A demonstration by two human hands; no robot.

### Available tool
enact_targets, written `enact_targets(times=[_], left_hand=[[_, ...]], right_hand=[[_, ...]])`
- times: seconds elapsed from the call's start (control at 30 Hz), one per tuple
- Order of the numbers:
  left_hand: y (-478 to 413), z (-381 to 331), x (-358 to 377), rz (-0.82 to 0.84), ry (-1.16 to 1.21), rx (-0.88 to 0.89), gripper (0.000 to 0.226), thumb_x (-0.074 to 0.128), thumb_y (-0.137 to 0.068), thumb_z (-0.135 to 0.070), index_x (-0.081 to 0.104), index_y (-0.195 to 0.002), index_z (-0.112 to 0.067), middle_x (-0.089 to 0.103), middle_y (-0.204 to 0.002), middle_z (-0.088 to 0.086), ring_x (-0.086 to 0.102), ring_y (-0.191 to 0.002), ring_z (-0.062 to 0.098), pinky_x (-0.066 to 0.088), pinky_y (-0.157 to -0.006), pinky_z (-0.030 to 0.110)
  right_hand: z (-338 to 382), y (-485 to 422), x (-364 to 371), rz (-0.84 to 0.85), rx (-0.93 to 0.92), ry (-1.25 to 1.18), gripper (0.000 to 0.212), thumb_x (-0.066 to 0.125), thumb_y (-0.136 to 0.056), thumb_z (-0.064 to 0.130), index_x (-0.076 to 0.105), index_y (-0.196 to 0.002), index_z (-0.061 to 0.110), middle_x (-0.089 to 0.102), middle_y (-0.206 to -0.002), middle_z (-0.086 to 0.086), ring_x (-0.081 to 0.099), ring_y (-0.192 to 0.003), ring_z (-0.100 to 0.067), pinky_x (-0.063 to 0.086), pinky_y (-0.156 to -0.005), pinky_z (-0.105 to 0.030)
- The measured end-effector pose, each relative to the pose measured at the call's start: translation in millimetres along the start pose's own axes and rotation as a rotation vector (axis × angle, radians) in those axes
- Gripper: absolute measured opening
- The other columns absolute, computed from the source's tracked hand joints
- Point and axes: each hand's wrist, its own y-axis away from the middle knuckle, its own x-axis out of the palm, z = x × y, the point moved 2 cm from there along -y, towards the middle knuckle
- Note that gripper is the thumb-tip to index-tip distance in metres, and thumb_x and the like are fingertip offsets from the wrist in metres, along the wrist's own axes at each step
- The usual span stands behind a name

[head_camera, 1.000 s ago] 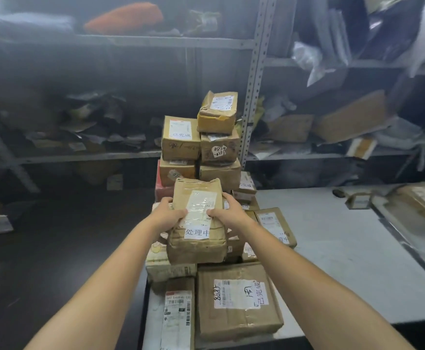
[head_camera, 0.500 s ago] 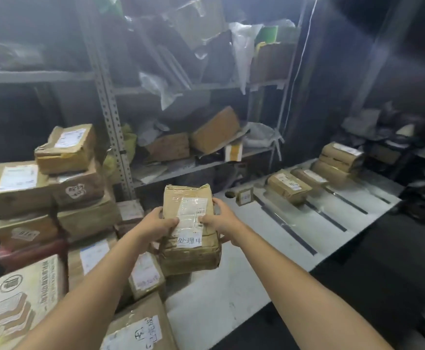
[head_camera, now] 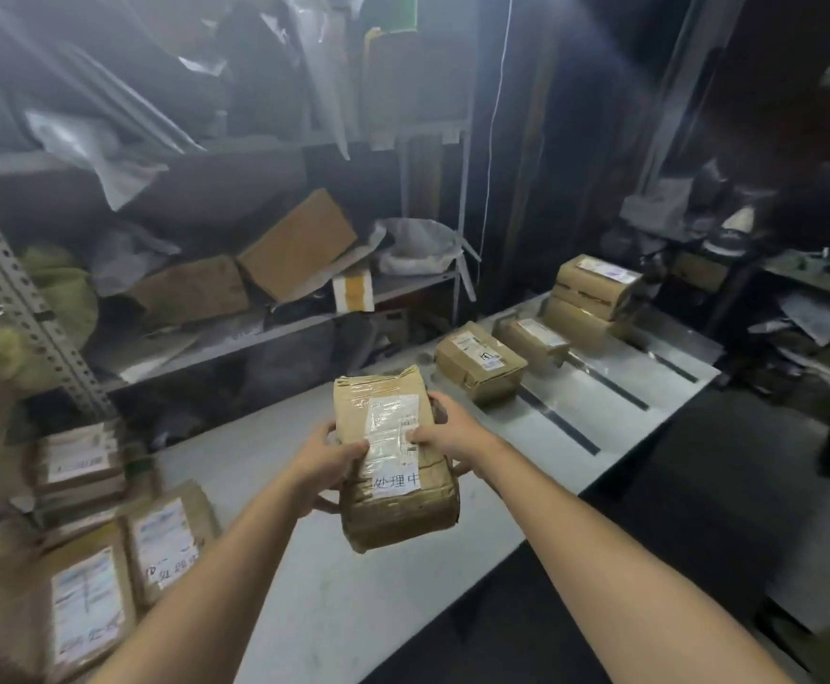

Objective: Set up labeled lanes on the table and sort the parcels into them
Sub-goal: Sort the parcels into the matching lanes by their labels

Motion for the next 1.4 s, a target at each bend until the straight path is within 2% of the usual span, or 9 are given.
enact_targets(times=[0.2,0.27,0.33,0.43,0.57,0.83,1.0,1.17,1.4], left_hand=[[-57,-11,17,0.003,0.016,-0.066,0.062,0.063,-0.097,-0.033,0.028,-0.148,-0.029,0.057,-0.097,-0.001,0.061,-0.083,0.021,0.056,-0.088,0.056],[-79,-21,18,0.015,0.005,-0.071,0.062,0.063,-0.097,-0.032,0.028,-0.148,-0.029,0.058,-0.097,-0.001,0.061,-0.083,0.021,0.055,-0.087,0.055],[-100,-35,19,0.024,0.006,-0.068,0.061,0.063,-0.097,-0.031,0.029,-0.147,-0.029,0.057,-0.097,0.001,0.061,-0.084,0.023,0.055,-0.085,0.055],[-128,-63,25,0.043,0.000,-0.045,0.062,0.064,-0.096,-0.031,0.029,-0.147,-0.030,0.058,-0.103,0.001,0.061,-0.091,0.026,0.055,-0.088,0.056],[-157,-105,40,0.058,-0.013,-0.023,0.064,0.067,-0.094,-0.031,0.030,-0.147,-0.028,0.056,-0.124,0.007,0.060,-0.107,0.031,0.054,-0.091,0.059],[-207,-181,105,0.043,0.005,0.021,0.069,0.068,-0.093,-0.031,0.026,-0.148,-0.029,0.055,-0.122,0.006,0.060,-0.102,0.029,0.054,-0.090,0.059],[-238,-210,154,-0.029,0.078,-0.008,0.066,0.067,-0.094,-0.030,0.027,-0.146,-0.028,0.058,-0.111,0.003,0.063,-0.089,0.025,0.058,-0.083,0.056],[-270,-225,195,-0.154,0.173,-0.075,0.066,0.066,-0.095,-0.029,0.025,-0.147,-0.029,0.058,-0.101,0.002,0.061,-0.088,0.024,0.057,-0.082,0.054],[-298,-220,224,-0.282,0.272,-0.186,0.062,0.063,-0.097,-0.026,0.027,-0.148,-0.031,0.060,-0.104,0.002,0.063,-0.090,0.023,0.058,-0.065,0.043]], right_hand=[[-13,-56,-20,0.050,0.054,-0.013,0.066,0.072,-0.090,0.018,0.037,-0.144,0.033,0.063,-0.122,0.004,0.068,-0.102,-0.023,0.059,-0.070,-0.046],[-12,-76,-26,0.035,0.065,-0.034,0.063,0.072,-0.090,0.015,0.039,-0.141,0.033,0.062,-0.112,0.007,0.067,-0.104,-0.024,0.059,-0.076,-0.050],[-9,-94,-37,0.009,0.067,-0.036,0.070,0.073,-0.090,0.013,0.036,-0.148,0.028,0.061,-0.124,0.005,0.065,-0.111,-0.025,0.059,-0.080,-0.046],[4,-117,-60,-0.010,0.055,-0.024,0.081,0.074,-0.089,0.014,0.028,-0.155,0.027,0.054,-0.144,-0.005,0.064,-0.116,-0.025,0.056,-0.067,-0.030],[17,-141,-101,-0.036,0.050,-0.049,0.081,0.073,-0.090,0.017,0.027,-0.155,0.031,0.056,-0.143,-0.004,0.066,-0.100,-0.017,0.055,-0.061,-0.028],[16,-195,-202,-0.090,-0.020,-0.025,0.075,0.071,-0.091,0.014,0.032,-0.153,0.028,0.055,-0.143,-0.002,0.059,-0.083,-0.003,0.052,-0.058,-0.025],[3,-252,-258,0.004,-0.048,0.005,0.083,0.075,-0.088,0.017,0.028,-0.155,0.030,0.055,-0.143,-0.006,0.067,-0.106,-0.022,0.060,-0.069,-0.034],[-5,-310,-296,0.155,-0.107,0.069,0.083,0.074,-0.089,0.015,0.027,-0.156,0.029,0.054,-0.144,-0.006,0.065,-0.093,-0.016,0.051,-0.056,-0.024],[-18,-377,-302,0.341,-0.126,0.148,0.084,0.075,-0.087,0.011,0.029,-0.155,0.027,0.054,-0.144,-0.007,0.065,-0.088,-0.010,0.057,-0.062,-0.022]])
